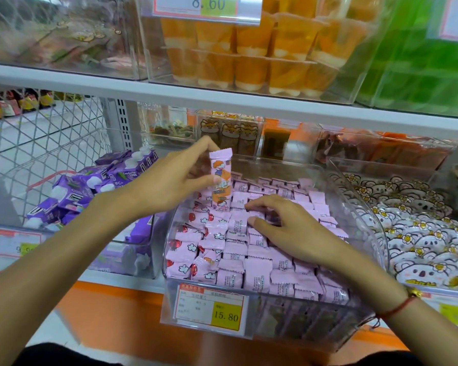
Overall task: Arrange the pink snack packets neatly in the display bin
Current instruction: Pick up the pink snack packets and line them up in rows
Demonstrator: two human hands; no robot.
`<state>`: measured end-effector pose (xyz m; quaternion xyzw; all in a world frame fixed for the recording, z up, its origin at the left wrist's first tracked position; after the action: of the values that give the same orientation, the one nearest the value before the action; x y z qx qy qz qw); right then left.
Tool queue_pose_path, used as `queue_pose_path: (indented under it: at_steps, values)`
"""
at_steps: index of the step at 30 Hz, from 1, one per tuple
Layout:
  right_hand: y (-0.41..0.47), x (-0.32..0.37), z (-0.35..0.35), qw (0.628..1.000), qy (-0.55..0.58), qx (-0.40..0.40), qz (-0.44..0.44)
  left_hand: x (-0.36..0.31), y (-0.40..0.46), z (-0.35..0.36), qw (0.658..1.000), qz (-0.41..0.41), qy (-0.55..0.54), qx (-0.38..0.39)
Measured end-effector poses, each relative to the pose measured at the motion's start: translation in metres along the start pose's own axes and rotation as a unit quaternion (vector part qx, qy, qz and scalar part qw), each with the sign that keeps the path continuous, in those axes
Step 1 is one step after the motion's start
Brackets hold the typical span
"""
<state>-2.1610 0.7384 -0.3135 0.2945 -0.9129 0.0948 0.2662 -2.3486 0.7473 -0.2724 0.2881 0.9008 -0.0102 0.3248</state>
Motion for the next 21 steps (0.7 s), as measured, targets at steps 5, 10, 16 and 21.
queue_pose_path:
  at_steps: [5,10,16,21]
  values:
    - [0.001,0.000,0.001,1.000,0.000,0.004,0.001,0.000,0.007,0.009,0.969,-0.032,0.240,0.055]
    - [0.002,0.000,0.002,1.000,-0.002,0.010,0.007,-0.006,0.018,0.014,0.932,-0.055,0.338,0.116]
    - [0.002,-0.001,0.003,0.999,-0.036,0.014,0.010,-0.003,0.026,0.026,0.922,-0.060,0.343,0.170]
    - [0.012,-0.001,-0.009,0.998,-0.063,0.006,0.011,0.002,0.029,0.008,0.963,-0.059,0.261,0.037]
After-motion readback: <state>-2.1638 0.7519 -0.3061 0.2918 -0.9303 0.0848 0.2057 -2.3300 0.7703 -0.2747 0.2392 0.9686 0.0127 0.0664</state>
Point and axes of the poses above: each hand's wrist, its own y-axis towards the middle knuckle, its own z-axis out of the palm, x = y × z, the point moved 5 cm from there along y, towards the middle knuckle, and after that the axes turned 15 degrees about x, right-handed, at the moved point
